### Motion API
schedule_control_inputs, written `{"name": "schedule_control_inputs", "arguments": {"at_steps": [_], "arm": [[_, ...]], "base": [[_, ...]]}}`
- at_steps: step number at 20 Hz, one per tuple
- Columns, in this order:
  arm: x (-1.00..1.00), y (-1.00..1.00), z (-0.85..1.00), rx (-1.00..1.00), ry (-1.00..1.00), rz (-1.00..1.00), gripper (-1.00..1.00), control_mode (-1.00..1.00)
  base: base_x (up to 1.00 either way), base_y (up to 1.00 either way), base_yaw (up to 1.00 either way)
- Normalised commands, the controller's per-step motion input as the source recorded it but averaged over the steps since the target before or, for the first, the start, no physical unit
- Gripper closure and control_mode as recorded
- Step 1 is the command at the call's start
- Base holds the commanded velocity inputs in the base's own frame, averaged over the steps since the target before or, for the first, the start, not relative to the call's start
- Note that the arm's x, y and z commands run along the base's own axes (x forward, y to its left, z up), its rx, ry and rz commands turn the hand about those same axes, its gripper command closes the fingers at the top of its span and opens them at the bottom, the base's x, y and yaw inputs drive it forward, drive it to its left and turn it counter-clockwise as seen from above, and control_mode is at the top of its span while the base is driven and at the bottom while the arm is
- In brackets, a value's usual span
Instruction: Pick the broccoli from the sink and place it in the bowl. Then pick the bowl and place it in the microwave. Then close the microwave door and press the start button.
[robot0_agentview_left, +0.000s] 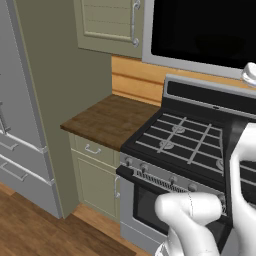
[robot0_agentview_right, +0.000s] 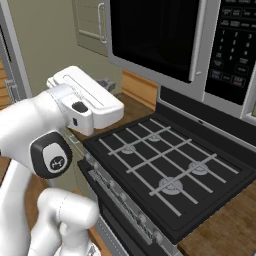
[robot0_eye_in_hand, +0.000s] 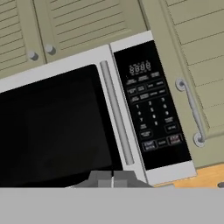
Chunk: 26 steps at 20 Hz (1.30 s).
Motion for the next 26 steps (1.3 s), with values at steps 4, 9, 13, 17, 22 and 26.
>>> {"name": "schedule_control_inputs", "arguments": {"at_steps": [4,9,13,17,22,26], "arm": [[0.00,0.00,-0.07,-0.01,0.00,0.00,1.00,-1.00],[0.00,-0.38,0.09,0.00,0.04,0.00,1.00,-1.00],[0.00,-0.35,0.01,0.00,0.05,0.00,1.00,-1.00],[0.07,-0.08,0.00,-0.01,0.01,0.00,1.00,-1.00],[0.43,-0.04,-0.02,0.00,0.01,0.00,1.00,-1.00],[0.44,-0.24,0.00,0.00,0.09,0.00,1.00,-1.00]], "base": [[0.00,0.00,0.00],[0.00,0.00,0.00],[0.00,0.00,0.00],[0.00,0.00,0.00],[0.00,0.00,0.00],[0.00,0.00,0.00]]}}
